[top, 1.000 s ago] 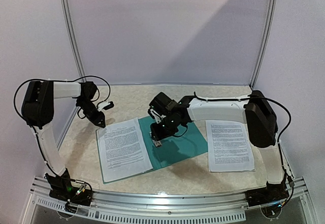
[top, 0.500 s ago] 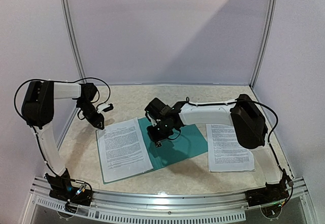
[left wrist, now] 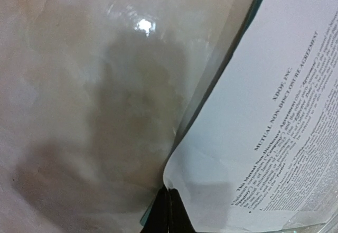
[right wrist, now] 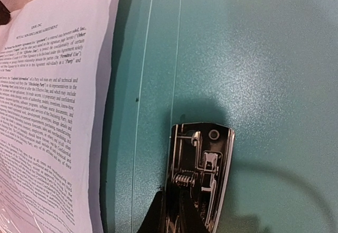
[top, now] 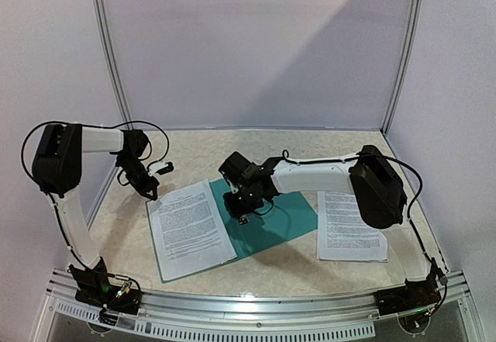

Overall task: Put the files into the folder
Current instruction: Move the folder with some files to the center of the board.

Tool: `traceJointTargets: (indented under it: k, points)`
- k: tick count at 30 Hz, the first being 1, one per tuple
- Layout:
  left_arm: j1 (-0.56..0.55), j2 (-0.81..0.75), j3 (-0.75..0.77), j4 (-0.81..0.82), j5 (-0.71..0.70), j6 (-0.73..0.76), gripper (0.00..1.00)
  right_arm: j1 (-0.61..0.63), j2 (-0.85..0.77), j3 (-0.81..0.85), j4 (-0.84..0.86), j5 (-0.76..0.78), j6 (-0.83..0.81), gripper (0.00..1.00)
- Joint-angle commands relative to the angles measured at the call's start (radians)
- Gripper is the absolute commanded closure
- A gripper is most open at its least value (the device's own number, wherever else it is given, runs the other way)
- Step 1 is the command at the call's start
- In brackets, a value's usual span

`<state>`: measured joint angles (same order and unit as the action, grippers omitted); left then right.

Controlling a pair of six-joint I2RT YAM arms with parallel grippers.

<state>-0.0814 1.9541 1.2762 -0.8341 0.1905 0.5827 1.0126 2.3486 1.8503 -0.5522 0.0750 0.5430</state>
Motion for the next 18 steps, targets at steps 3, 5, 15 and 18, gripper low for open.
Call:
traceJointTargets:
  k: [3, 5, 15, 18]
  points:
    - [-0.009, -0.056, -0.024, -0.039, -0.024, 0.028, 1.00, 0.006, 0.043, -0.026, -0.019, 0.045, 0.038, 0.92]
    - [-0.009, -0.080, -0.044, -0.036, -0.039, 0.037, 1.00, 0.004, 0.044, -0.028, -0.019, 0.050, 0.044, 0.93]
    - [-0.012, -0.103, -0.098, -0.025, -0.050, 0.058, 1.00, 0.005, 0.054, -0.031, 0.003, 0.043, 0.070, 0.96]
    - [-0.019, -0.090, -0.094, -0.016, -0.038, 0.052, 1.00, 0.005, 0.054, -0.032, 0.011, 0.040, 0.078, 0.96]
